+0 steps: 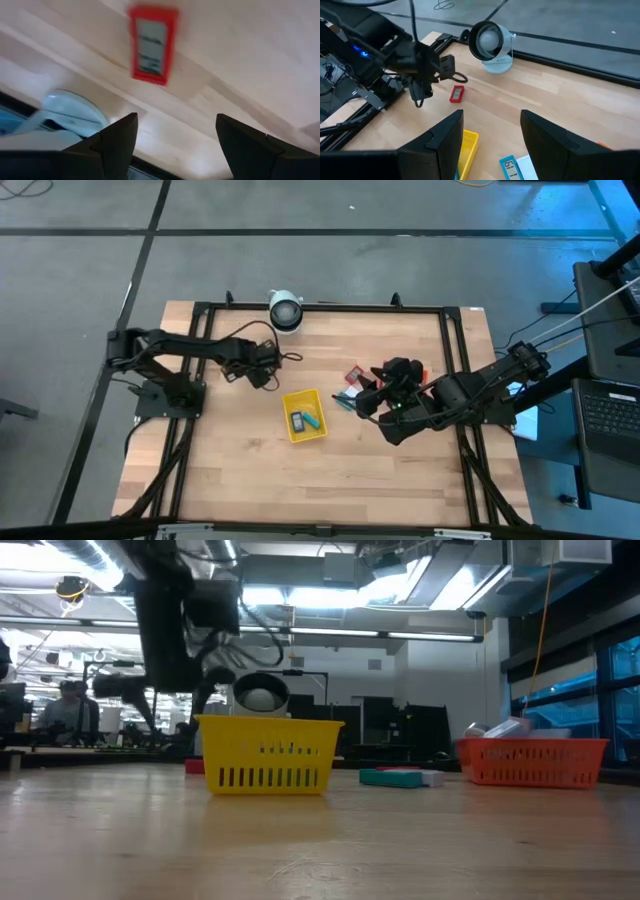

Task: Pick & Place Office items
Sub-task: Put the left red digital clock into the yellow basket

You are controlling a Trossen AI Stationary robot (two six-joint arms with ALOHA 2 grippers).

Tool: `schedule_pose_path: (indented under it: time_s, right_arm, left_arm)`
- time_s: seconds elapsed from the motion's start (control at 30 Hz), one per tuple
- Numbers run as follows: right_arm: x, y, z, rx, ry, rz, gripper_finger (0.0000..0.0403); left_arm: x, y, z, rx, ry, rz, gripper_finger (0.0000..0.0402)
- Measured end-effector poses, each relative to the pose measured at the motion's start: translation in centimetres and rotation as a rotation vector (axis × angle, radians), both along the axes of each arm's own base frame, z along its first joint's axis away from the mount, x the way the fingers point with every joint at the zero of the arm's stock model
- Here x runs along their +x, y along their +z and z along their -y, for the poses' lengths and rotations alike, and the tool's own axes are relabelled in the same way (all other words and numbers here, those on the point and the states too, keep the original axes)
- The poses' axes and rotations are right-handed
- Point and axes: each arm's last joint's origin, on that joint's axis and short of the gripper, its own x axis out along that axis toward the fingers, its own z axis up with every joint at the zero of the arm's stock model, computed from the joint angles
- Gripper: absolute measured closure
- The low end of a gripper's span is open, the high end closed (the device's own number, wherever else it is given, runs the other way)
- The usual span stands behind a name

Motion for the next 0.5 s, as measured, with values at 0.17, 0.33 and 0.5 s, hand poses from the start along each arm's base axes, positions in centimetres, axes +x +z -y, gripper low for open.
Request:
schedule_pose_path:
  time_s: [0.17, 0.33, 0.5]
  right_arm:
    - [-0.3, -0.1, -0.4, -0.001, 0.016, -0.011, 0.0201]
    - [-0.5, -0.1, -0.7, 0.007, 0.029, -0.017, 0.0201]
    - [-0.6, -0.2, -0.9, 0.031, 0.034, -0.020, 0.0201]
  left_arm:
    - [0.2, -1.0, 0.2, -0.179, 0.110, 0.118, 0.0141]
    - [1.7, 0.7, -0.1, -0.295, 0.082, 0.235, 0.0133]
    - [2.3, 1.6, -1.7, -0.325, 0.017, 0.311, 0.0126]
